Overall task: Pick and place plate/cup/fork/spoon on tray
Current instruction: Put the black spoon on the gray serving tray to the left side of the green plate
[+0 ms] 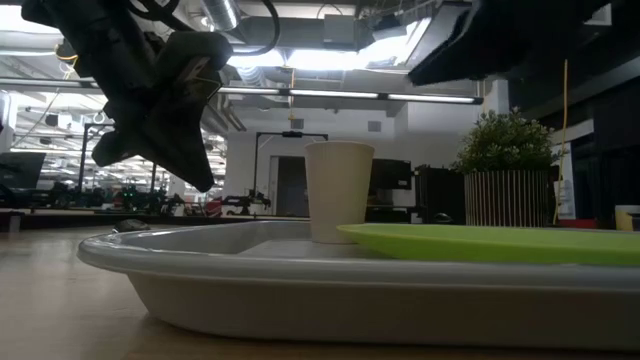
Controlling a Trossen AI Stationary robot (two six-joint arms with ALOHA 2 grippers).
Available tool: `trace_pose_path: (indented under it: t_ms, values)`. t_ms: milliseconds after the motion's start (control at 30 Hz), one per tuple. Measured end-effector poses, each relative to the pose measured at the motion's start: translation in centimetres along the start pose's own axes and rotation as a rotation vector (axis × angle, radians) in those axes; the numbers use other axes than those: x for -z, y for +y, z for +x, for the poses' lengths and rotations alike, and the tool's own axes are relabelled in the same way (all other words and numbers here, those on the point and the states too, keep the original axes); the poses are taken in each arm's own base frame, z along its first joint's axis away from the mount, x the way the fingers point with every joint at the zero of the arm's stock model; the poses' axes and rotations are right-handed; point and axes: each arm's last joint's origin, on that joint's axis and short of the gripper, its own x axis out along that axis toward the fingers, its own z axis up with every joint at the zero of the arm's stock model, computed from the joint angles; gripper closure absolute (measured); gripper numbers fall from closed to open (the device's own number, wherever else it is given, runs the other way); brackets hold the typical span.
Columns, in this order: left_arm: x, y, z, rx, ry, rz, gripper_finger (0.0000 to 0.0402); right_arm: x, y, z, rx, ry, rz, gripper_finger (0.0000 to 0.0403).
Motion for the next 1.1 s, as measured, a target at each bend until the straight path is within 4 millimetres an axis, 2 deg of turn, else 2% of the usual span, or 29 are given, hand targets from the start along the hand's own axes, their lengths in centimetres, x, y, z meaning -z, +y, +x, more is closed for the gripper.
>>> trace_pose_path:
  t_ms: [167,400,667,900,1100]
  values:
    - [0.0,0.1,0.0,-0.006,-0.002,0.004,0.0401,1.4,-3.3,1.3,-0.025,-0.012,0.058,0.0257]
    - [-0.3,0.6,0.1,-0.054,0.002,-0.076,0.0402,3.8,-5.9,-0.1,-0.042,-0.068,0.147,0.0257]
    - [0.4,1.1,1.5,-0.111,0.051,-0.123,0.0402,6.9,-6.8,-1.0,-0.047,-0.211,0.243,0.0257]
    - [1.8,2.0,2.4,-0.205,0.147,-0.18,0.0402,6.9,-7.0,-1.3,-0.037,-0.257,0.258,0.0257]
    - [2.4,1.8,2.1,-0.204,0.205,-0.219,0.0402,6.9,-7.0,-1.3,-0.037,-0.256,0.255,0.0257]
